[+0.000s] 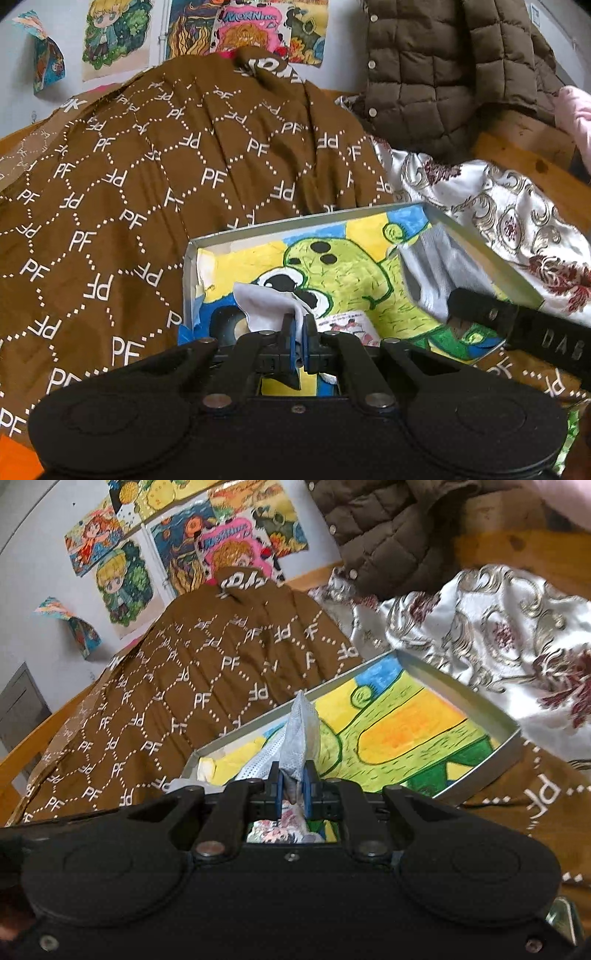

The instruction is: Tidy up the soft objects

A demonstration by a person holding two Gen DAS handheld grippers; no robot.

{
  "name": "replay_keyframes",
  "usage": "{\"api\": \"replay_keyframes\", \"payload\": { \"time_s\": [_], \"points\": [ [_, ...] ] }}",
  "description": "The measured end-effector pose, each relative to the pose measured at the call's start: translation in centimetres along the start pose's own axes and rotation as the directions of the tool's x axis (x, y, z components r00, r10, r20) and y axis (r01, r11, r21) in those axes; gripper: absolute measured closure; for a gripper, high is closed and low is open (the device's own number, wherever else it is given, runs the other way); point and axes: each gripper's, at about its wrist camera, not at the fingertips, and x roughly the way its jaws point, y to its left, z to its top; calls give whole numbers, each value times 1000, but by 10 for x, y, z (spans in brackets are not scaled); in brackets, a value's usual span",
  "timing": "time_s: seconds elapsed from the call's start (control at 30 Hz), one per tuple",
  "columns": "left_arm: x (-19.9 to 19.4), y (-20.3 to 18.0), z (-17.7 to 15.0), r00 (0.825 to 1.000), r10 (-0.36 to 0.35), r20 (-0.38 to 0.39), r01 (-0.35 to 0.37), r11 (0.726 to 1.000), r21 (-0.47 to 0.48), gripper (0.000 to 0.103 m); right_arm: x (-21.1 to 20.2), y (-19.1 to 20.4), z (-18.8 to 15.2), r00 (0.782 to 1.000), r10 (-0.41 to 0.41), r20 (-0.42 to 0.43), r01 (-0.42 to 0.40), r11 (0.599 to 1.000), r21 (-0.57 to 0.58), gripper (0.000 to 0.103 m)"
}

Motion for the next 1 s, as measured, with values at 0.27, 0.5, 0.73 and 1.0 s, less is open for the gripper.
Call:
{"api": "replay_keyframes", "payload": {
  "time_s": [0.27,0.5,0.73,1.0],
  "points": [
    [8,4,-7,999,3,-46,-4,1000,-21,91,8,-5,-2,998,-31,-50,32,999,19,92],
    [-1,4,-7,1000,-10,-22,10,1000,-21,69,7,-11,-1,998,-25,-56,27,999,35,73],
    [-13,10,-9,1000,9,13,-8,998,-61,50,-4,-17,1,999,-22,-37,24,998,55,57],
    [-50,27,-4,995,48,91,-35,989,-145,34,-36,-10,9,999,-35,13,34,998,51,35]
  ]
}}
